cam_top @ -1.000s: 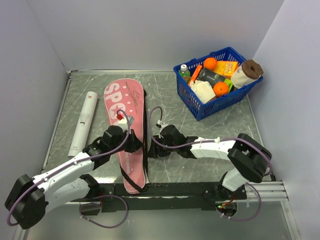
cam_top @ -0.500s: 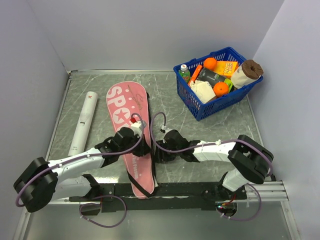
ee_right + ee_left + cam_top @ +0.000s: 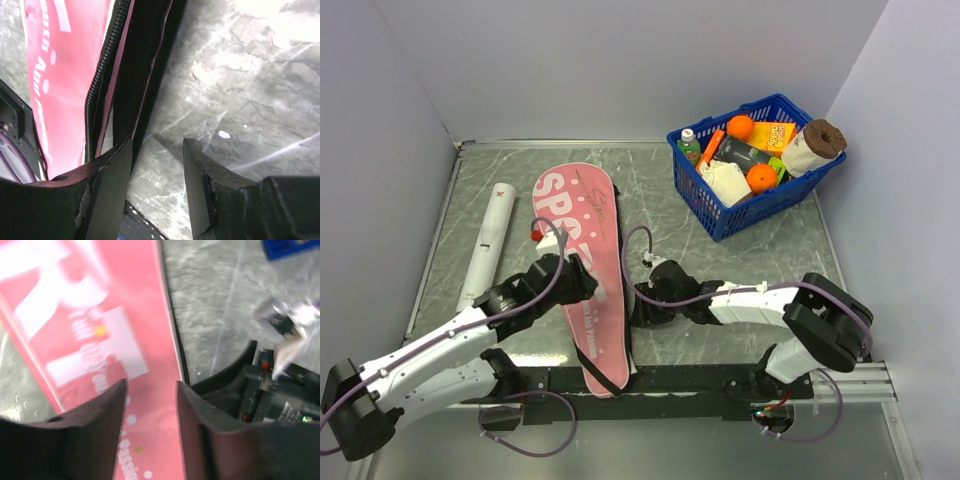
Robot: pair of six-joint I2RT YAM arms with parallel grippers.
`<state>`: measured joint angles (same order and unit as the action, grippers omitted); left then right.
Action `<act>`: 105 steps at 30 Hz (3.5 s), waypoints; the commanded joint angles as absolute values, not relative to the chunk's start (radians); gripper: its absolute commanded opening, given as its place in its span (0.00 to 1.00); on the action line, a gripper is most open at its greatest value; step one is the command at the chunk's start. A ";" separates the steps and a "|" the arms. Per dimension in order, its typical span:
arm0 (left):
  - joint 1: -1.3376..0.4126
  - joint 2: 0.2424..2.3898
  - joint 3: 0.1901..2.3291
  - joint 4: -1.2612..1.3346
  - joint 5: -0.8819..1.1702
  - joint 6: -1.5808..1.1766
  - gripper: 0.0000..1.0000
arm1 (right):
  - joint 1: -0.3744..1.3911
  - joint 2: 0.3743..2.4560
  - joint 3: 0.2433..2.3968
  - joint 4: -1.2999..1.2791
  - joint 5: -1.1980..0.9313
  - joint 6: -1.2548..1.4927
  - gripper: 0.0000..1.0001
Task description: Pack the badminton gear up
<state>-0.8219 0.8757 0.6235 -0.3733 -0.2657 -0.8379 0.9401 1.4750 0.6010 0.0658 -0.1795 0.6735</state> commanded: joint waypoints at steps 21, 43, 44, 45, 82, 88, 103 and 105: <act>-0.822 0.874 0.419 -0.620 -0.322 -1.313 0.01 | 1.115 1.324 0.532 0.070 -0.195 0.684 0.39; -0.824 0.811 0.318 -0.557 -0.264 -1.315 0.01 | 1.160 1.463 0.549 0.236 -0.296 0.762 0.39; -0.824 0.811 0.316 -0.543 -0.256 -1.313 0.01 | 1.161 1.466 0.548 0.247 -0.302 0.770 0.39; -0.824 0.815 0.310 -0.538 -0.253 -1.312 0.01 | 1.160 1.473 0.548 0.258 -0.320 0.773 0.39; -0.824 0.656 0.522 -0.590 -0.373 -1.186 0.01 | 0.884 1.215 0.617 -0.192 0.055 0.649 0.60; -0.827 0.814 0.546 -0.335 -0.114 -1.011 0.05 | 0.700 1.330 0.702 -0.040 -0.027 0.670 0.67; -0.871 1.144 0.497 -0.008 0.040 -0.982 0.03 | 0.531 1.896 1.138 0.115 -0.219 0.657 0.68; -0.876 1.186 0.499 -0.008 0.051 -0.973 0.02 | 0.515 1.958 1.195 0.124 -0.232 0.657 0.68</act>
